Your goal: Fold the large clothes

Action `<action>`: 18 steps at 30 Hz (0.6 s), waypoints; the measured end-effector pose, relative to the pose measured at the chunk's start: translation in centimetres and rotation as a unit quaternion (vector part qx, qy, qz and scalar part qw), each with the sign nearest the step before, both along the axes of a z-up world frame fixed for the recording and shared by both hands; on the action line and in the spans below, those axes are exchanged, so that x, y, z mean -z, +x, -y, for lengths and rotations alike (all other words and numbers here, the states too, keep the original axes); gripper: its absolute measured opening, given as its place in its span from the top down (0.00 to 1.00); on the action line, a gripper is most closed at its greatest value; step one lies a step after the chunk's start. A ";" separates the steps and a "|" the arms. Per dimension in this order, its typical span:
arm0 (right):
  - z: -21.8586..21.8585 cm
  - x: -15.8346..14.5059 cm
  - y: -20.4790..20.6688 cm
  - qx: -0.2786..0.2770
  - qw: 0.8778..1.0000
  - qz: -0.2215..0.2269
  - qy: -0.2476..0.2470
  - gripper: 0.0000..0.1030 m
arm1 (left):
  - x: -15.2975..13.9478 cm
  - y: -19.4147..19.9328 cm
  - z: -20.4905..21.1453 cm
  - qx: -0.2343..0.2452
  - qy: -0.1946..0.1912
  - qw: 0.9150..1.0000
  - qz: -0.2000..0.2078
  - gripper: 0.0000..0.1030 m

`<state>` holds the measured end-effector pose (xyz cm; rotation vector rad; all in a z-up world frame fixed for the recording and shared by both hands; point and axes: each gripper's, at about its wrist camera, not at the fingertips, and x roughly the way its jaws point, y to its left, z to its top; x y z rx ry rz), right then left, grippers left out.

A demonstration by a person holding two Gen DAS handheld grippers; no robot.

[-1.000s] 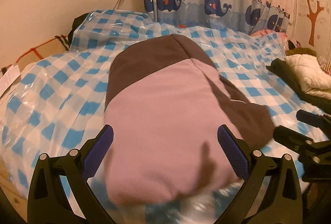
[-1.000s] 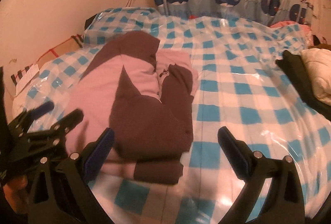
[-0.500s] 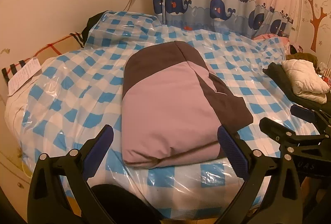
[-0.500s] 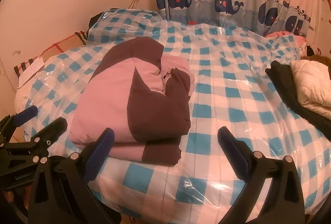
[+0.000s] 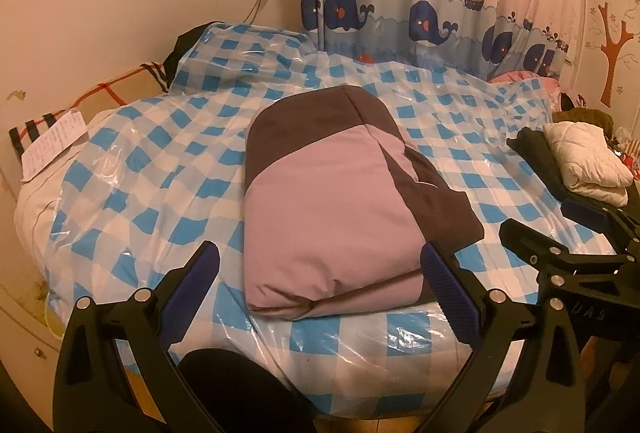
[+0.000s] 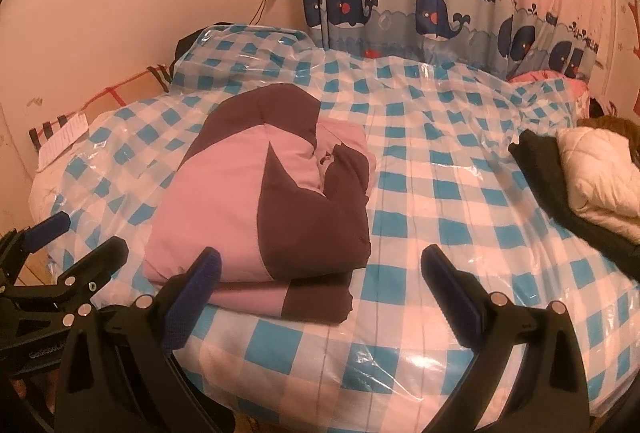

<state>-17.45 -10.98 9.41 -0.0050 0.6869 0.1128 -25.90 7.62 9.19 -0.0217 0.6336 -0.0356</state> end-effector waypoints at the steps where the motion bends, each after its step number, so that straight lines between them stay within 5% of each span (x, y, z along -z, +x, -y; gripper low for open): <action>1: -0.2 -0.1 -0.1 -0.001 1.000 -0.001 -0.003 0.07 | 0.0 0.0 -0.2 -0.002 -0.002 1.000 -0.001 0.06; 18: -0.6 0.4 -0.3 -0.002 1.000 -0.016 -0.022 0.07 | 0.7 0.3 -1.2 -0.018 -0.006 1.000 -0.023 0.06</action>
